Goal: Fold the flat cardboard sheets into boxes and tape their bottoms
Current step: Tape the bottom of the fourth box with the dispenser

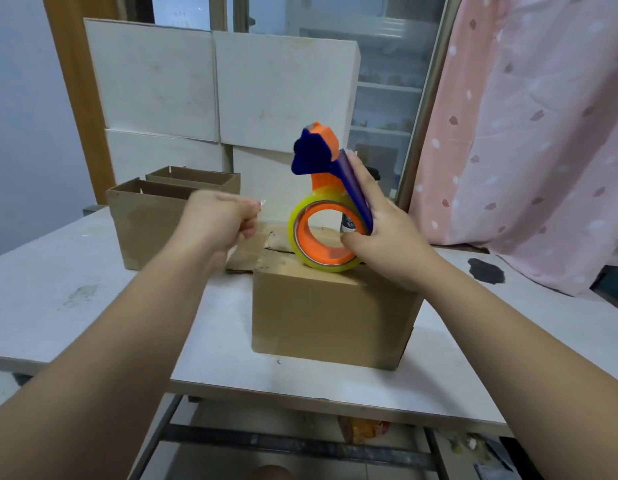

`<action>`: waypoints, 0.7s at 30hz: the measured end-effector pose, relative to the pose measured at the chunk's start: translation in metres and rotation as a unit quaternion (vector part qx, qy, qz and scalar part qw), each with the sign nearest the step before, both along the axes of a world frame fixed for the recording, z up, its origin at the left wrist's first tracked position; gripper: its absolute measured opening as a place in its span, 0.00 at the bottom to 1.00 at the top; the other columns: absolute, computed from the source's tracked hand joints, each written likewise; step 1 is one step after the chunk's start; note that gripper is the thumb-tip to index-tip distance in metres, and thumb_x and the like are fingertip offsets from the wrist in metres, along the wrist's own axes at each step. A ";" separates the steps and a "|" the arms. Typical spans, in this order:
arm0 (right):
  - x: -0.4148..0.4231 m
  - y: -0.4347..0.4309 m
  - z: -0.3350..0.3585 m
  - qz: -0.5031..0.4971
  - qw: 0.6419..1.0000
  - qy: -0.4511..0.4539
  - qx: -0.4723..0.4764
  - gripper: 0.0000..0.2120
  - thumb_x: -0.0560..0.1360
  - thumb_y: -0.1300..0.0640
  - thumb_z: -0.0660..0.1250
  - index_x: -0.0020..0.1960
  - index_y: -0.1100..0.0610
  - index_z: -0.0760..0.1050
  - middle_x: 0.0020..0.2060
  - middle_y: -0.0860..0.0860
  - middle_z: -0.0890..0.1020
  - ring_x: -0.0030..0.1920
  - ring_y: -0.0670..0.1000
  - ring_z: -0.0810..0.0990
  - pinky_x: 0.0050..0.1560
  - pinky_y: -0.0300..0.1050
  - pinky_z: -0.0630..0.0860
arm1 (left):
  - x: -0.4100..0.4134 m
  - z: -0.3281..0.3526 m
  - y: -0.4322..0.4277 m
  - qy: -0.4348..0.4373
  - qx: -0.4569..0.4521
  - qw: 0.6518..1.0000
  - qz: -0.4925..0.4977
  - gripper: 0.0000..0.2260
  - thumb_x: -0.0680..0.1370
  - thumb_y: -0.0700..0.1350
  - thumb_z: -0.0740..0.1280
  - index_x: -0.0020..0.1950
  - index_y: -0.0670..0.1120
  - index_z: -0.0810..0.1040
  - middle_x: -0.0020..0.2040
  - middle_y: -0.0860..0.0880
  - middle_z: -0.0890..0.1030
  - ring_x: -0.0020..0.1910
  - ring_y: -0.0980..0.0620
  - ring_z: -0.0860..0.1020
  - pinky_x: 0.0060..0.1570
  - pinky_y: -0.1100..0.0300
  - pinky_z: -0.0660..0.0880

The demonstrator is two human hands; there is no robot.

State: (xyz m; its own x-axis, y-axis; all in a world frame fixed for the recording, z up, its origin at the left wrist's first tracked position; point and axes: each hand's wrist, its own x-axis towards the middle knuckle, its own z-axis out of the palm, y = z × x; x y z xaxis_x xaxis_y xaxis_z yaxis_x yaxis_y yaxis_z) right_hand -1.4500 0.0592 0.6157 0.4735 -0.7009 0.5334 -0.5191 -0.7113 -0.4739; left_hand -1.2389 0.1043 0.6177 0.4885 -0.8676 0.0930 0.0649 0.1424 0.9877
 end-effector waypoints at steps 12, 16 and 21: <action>0.010 -0.005 -0.016 0.047 0.966 -0.179 0.179 0.28 0.69 0.50 0.75 0.62 0.37 0.64 0.51 0.36 0.77 0.46 0.33 0.78 0.38 0.29 0.75 | 0.008 -0.046 0.007 0.272 0.063 0.958 -0.069 0.04 0.73 0.39 0.71 0.41 0.42 0.77 0.28 0.50 0.79 0.25 0.59 0.77 0.32 0.50 0.81; 0.009 -0.004 -0.014 0.091 0.948 -0.221 0.212 0.36 0.64 0.45 0.74 0.69 0.43 0.65 0.56 0.41 0.79 0.53 0.40 0.80 0.44 0.34 0.78 | 0.005 -0.050 0.005 0.303 0.056 0.950 -0.054 0.03 0.74 0.39 0.71 0.43 0.40 0.79 0.29 0.50 0.80 0.24 0.59 0.77 0.27 0.58 0.77; 0.007 -0.004 -0.012 0.111 0.932 -0.274 0.212 0.38 0.62 0.46 0.75 0.70 0.42 0.66 0.60 0.44 0.78 0.59 0.49 0.78 0.50 0.44 0.81 | 0.003 -0.054 0.002 0.246 0.066 0.965 -0.066 0.02 0.75 0.39 0.69 0.44 0.40 0.80 0.30 0.51 0.81 0.25 0.60 0.77 0.32 0.59 0.78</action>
